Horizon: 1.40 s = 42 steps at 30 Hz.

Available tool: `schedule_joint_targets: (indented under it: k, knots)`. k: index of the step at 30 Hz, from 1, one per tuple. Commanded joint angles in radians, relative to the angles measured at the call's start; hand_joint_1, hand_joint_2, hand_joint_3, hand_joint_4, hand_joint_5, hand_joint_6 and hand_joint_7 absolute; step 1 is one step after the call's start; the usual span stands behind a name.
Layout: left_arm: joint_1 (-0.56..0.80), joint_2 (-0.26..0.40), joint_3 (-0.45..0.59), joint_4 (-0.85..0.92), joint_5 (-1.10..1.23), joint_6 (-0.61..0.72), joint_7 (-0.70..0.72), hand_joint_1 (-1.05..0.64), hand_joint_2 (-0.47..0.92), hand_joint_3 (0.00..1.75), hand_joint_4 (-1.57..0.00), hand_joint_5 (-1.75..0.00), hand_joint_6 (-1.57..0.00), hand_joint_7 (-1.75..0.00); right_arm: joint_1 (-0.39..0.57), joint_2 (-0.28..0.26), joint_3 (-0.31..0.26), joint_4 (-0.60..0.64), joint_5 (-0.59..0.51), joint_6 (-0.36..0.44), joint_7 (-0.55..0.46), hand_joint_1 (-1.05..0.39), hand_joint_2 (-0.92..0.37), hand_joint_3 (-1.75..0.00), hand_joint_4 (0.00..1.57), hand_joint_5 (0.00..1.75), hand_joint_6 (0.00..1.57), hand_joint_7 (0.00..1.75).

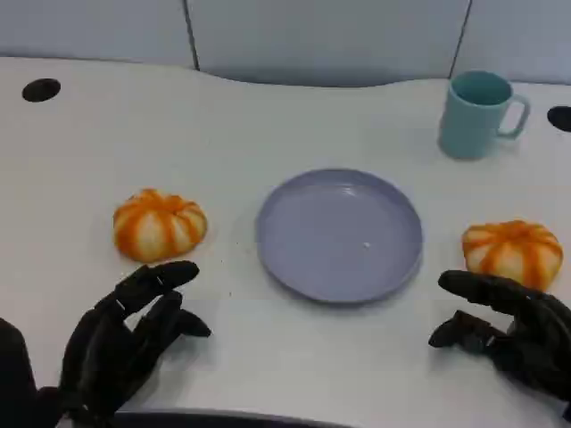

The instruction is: Grasp the bread from the table and place it into the plate.

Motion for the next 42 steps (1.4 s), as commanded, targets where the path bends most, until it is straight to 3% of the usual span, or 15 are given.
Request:
schedule_joint_targets:
  k: [1, 20, 27, 30, 32, 42]
  knots:
    - [-0.008, 0.018, 0.009, 0.009, -0.005, -0.006, -0.003, -0.34, 0.92, 0.29, -0.40, -1.60, -0.58, -0.77, 0.013, -0.013, -0.006, 0.013, -0.004, 0.006, -0.007, -0.40, -0.92, -0.10, 0.57, 1.12, 0.95, 0.01]
    - [-0.010, 0.017, 0.011, 0.009, -0.007, -0.006, -0.004, -0.32, 0.92, 0.30, -0.42, -1.60, -0.58, -0.77, 0.015, -0.013, -0.005, 0.008, -0.006, 0.012, -0.014, -0.40, -0.92, -0.10, 0.56, 1.12, 0.95, 0.01]
    - [-0.010, 0.028, -0.004, -0.030, 0.019, -0.038, 0.003, -0.32, 0.92, 0.32, -0.32, -1.59, -0.50, -0.77, 0.016, -0.011, -0.003, 0.004, -0.006, 0.013, -0.014, -0.41, -0.92, -0.10, 0.56, 1.12, 0.95, 0.01]
    - [-0.007, 0.035, -0.014, -0.063, 0.041, -0.054, 0.023, -0.37, 0.92, 0.23, -0.36, -1.42, -0.47, -0.69, 0.016, -0.010, -0.002, 0.002, -0.006, 0.011, -0.013, -0.42, -0.92, -0.10, 0.56, 1.12, 0.95, 0.01]
    - [-0.006, 0.046, -0.027, -0.083, 0.068, -0.082, 0.026, -0.38, 0.92, 0.21, -0.35, -1.29, -0.49, -0.56, 0.016, -0.010, -0.001, 0.003, -0.006, 0.009, -0.011, -0.40, -0.92, -0.11, 0.56, 1.13, 0.94, 0.01]
    - [-0.047, 0.138, -0.104, -0.099, 0.245, -0.302, 0.059, -0.53, 0.92, 0.13, -0.25, -0.96, -0.45, -0.15, 0.017, -0.010, 0.000, 0.001, -0.004, 0.023, -0.011, -0.40, -0.92, -0.13, 0.56, 1.13, 0.95, 0.01]
